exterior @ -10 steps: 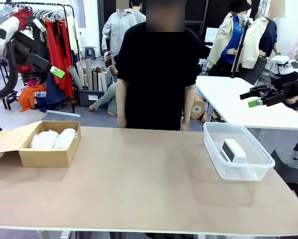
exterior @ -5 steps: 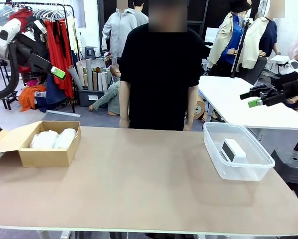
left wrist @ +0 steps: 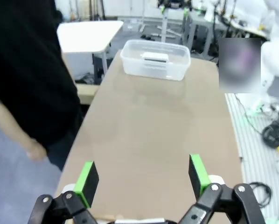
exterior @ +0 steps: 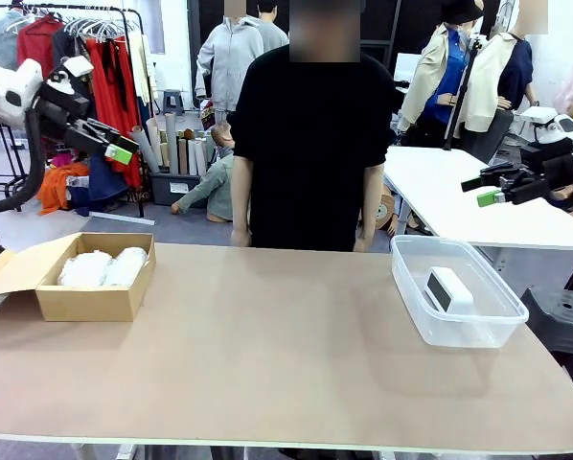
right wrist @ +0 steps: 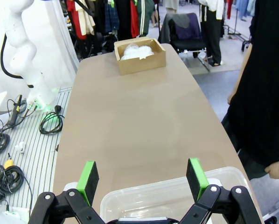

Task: Separate and place wrapped and unwrapped clocks.
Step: If the picked Digital clock is wrapped, place it in the Package Box ; if not, place it in the Organizing box.

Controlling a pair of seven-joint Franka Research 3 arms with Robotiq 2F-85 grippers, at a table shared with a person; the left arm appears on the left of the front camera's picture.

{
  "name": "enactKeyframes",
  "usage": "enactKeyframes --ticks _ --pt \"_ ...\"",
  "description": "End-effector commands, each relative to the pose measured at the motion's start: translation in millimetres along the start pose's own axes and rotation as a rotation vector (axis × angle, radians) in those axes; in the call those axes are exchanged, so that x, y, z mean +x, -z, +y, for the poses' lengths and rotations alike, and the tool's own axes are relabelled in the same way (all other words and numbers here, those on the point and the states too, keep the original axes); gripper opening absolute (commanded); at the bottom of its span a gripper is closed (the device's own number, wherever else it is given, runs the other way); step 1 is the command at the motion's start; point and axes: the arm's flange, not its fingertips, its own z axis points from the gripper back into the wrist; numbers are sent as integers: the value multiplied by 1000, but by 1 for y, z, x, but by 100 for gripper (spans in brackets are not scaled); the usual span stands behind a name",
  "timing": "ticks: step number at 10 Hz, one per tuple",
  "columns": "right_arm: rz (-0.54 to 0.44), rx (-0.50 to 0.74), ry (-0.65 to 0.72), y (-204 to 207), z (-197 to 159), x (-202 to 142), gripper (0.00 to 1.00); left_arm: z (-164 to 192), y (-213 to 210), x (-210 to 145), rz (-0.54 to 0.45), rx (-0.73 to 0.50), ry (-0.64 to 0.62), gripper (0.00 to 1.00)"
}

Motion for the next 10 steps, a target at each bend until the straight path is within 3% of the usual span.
enactKeyframes --ticks 1,2,4,6,10 --pt "4 1 2 0 1 2 100 2 5 -14 -26 -48 76 100" --pt "4 1 2 0 1 2 100 9 9 -17 -20 -27 178 100" --pt "4 1 2 0 1 2 100 14 19 -14 -49 19 267 100" --pt "4 1 2 0 1 2 100 25 22 -15 -45 164 253 100" --pt "4 1 2 0 1 2 100 45 26 -16 -45 173 181 100"
